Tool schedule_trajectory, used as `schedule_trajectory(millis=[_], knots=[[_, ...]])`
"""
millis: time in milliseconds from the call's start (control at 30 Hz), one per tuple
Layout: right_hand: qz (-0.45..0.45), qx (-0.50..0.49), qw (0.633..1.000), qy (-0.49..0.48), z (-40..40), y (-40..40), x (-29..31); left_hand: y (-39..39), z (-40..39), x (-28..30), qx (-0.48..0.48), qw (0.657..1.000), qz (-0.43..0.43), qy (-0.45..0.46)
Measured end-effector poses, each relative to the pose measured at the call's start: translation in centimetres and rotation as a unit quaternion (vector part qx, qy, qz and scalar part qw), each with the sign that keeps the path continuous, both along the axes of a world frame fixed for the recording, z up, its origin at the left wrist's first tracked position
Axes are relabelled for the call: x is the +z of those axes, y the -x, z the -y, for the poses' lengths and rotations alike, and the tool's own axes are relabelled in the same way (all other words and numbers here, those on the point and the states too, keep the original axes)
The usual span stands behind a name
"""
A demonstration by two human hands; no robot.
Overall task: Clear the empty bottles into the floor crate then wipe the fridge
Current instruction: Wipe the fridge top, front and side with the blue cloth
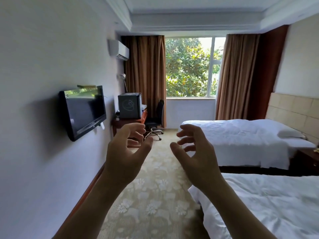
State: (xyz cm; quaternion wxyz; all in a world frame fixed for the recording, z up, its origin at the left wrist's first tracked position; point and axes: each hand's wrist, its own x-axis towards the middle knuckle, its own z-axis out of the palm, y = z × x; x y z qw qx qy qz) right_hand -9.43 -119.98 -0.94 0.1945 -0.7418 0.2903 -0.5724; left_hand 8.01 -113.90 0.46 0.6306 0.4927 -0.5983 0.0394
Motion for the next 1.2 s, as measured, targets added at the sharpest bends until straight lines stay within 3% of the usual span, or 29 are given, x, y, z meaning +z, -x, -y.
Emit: schedule_trajectory(millis=[267,600,933,1200], knots=[[0.003,0.013,1.000,-0.003,12.8,-6.4,0.0,-6.6,12.7,-1.2,0.017,1.000,-0.007,-0.008],[0.003,0.009,1.000,0.012,33.4,-17.1,2.5,-17.4,32.7,2.5,0.013,1.000,-0.009,0.019],[0.004,0.019,1.000,0.020,50.8,-21.3,2.4,-20.9,49.6,2.1,-0.005,1.000,-0.003,0.022],[0.019,0.034,0.999,0.035,70.1,-22.0,0.9,-22.2,68.4,1.6,0.014,1.000,0.025,0.005]])
